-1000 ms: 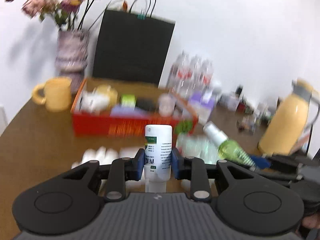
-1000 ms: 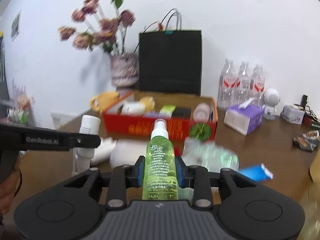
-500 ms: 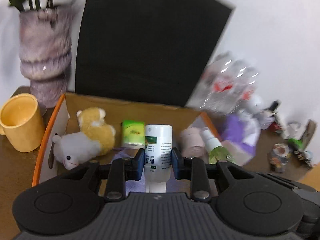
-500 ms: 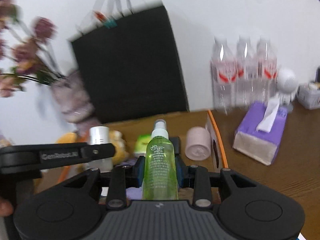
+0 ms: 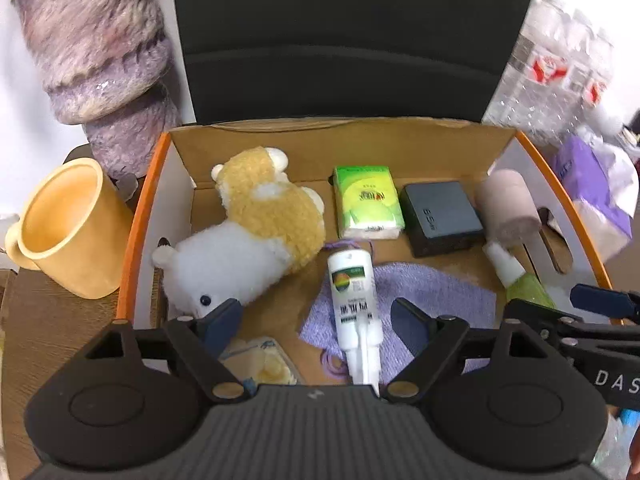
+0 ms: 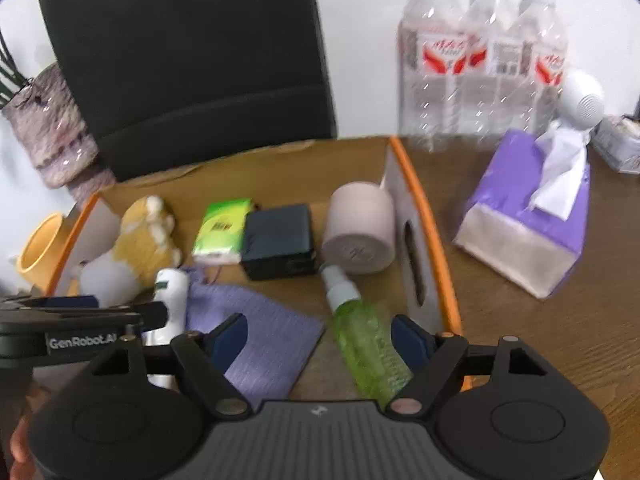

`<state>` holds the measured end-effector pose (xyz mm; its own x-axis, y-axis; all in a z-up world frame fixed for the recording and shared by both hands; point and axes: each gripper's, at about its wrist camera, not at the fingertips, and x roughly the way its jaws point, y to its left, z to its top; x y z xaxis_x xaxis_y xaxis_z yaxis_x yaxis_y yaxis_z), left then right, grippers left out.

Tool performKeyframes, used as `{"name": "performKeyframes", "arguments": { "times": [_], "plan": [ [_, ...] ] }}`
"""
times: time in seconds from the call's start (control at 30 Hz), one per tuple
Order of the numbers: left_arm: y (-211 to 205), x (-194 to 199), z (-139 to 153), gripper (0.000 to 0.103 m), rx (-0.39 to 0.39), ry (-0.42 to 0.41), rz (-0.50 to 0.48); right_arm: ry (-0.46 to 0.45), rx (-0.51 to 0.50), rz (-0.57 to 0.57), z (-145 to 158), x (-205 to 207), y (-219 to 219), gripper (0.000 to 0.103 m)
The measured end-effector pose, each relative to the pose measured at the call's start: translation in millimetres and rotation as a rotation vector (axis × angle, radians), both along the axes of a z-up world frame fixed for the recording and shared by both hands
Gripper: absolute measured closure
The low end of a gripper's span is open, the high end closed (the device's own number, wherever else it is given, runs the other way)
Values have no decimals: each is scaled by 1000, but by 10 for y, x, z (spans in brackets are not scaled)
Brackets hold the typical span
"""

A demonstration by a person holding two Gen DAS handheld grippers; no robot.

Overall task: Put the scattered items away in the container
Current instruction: 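Lower white bottle and green spray bottle into the box and open both grippers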

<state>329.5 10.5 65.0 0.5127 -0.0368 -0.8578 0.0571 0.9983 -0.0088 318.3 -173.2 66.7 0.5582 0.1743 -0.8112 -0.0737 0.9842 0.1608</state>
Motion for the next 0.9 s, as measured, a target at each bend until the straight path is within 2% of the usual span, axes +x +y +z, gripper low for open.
{"name": "performKeyframes", "arguments": {
  "times": [0.07,0.13,0.27,0.37,0.73,0.9],
  "plan": [
    [-28,-42,39,5,22,5,-20,26,-29,9,28,-8,38,18],
    [-44,-99,70,3,60,2,-38,41,-50,18,60,-45,75,18],
    [33,-197,105,3,68,15,-23,65,-55,40,116,-137,107,11],
    [135,-272,151,2,57,19,12,77,-58,48,172,-206,145,11],
    [276,-668,311,2,44,38,37,107,-33,75,341,-488,170,10],
    [262,-841,381,2,33,47,34,83,-34,90,484,-685,185,10]
  ]
}}
